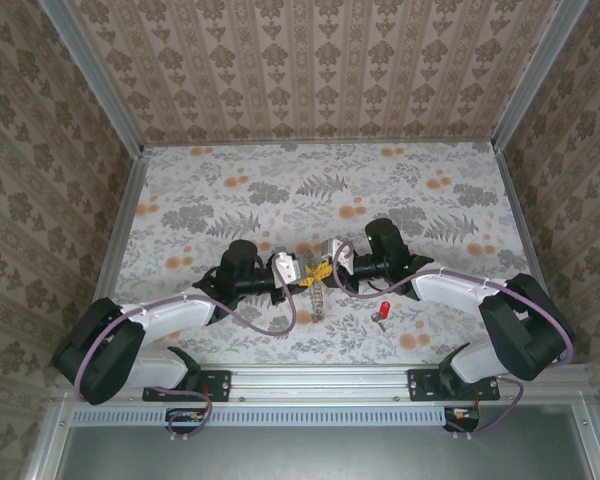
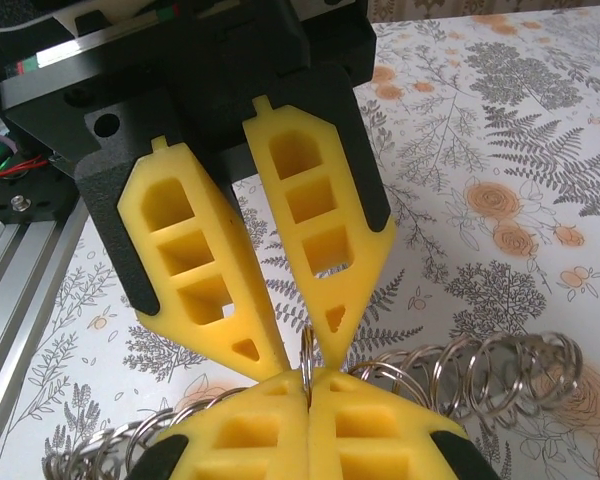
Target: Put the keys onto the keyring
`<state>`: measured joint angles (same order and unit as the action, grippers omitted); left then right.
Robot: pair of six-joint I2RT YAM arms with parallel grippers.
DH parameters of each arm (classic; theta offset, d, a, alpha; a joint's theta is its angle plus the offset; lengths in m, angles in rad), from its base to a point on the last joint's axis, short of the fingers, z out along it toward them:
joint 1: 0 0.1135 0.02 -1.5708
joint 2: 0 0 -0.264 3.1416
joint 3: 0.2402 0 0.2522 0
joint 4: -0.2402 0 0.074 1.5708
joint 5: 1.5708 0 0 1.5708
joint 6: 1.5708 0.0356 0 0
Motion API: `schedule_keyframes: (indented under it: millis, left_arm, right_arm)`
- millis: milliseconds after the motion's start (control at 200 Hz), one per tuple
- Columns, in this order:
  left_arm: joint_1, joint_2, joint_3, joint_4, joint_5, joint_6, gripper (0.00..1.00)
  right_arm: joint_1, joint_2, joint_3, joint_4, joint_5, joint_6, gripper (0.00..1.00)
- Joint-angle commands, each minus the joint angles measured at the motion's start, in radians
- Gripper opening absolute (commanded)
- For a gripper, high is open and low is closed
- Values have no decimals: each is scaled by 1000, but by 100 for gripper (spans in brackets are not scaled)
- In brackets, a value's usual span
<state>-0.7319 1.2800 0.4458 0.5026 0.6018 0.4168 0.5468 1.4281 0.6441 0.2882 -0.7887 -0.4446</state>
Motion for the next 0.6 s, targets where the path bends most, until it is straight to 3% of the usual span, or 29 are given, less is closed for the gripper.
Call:
schedule_keyframes:
  millis: [0,160,275,400,595]
  left_arm:
    - [-11,5,24,25,19,-10,16]
    - [-13,5,28,19,23,-10,10]
    - [-14,4,28,19,17,-9,0]
    - [-13,2,26,22,6,-7,0]
    - [-14,-8,9,49,-7,-6,0]
  right_arm:
    - [-5,5,3,28,-40,7,0]
    - [-7,3,3,21,-38,9,0]
    - [-7,-4,8,-2,-31,9,3]
    - [-7,-26,0,-47,10,-20,14]
    - [-7,-54,-27,-70,75,-83,18]
